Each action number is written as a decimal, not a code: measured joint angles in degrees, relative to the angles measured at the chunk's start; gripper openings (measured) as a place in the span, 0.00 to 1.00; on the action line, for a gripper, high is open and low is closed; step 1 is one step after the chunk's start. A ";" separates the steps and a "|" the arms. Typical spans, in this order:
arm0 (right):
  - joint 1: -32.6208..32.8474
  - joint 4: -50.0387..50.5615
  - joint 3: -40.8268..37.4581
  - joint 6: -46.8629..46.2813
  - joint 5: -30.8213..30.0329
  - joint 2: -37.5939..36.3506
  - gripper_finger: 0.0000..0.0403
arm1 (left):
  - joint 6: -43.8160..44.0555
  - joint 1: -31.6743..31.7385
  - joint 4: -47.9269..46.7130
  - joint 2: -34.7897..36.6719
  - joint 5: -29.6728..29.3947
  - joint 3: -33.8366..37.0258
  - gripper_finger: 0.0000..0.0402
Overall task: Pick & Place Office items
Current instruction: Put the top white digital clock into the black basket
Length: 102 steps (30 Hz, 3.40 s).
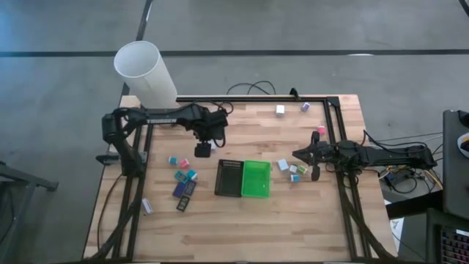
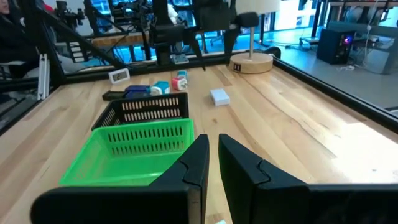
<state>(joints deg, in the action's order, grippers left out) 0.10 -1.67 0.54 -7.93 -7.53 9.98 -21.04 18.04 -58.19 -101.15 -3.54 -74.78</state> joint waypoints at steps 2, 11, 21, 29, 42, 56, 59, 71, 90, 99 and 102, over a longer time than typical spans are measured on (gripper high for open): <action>0.00 0.00 0.00 -0.04 -0.01 0.00 0.09 | -0.61 0.00 0.53 -1.37 0.16 0.00 0.64; 0.00 0.02 0.00 -0.04 -0.02 0.00 0.09 | -1.55 0.16 2.74 -6.31 1.05 0.02 0.64; 0.02 0.05 0.00 -0.04 -0.02 1.04 0.09 | -1.11 0.59 6.55 -7.82 2.72 0.48 0.63; 0.00 0.04 0.02 -0.71 -0.03 3.37 0.09 | 0.25 1.07 9.01 -8.08 2.72 4.15 0.63; 0.00 -0.20 0.02 -1.11 -0.17 4.35 0.09 | -0.32 1.07 16.00 -7.80 2.99 8.85 0.58; 0.00 -0.22 0.02 -1.11 -0.59 4.37 0.09 | -2.53 0.96 16.03 -7.30 1.27 9.16 0.37; 0.00 -0.24 0.02 -1.11 -0.63 4.37 0.09 | -3.01 1.07 13.58 -7.09 -2.34 8.05 0.37; 0.00 -0.37 0.02 -1.11 -1.72 4.37 0.09 | -3.17 -0.84 8.68 1.81 -7.85 0.69 0.37; 0.00 -0.28 0.02 -1.41 -1.66 4.37 0.09 | 7.62 -17.60 18.91 17.70 -4.36 0.02 0.37; 0.00 -0.24 0.02 -2.22 -1.65 4.39 0.09 | 10.67 -25.33 24.98 16.51 -6.79 0.37 0.37; 0.00 -0.23 0.02 -2.47 -1.65 4.42 0.09 | 11.81 -26.20 28.73 16.44 -7.88 2.66 0.37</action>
<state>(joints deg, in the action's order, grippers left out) 0.10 -1.90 0.56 -10.40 -9.18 14.39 -9.23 -8.16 -29.46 -84.71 -11.42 -72.12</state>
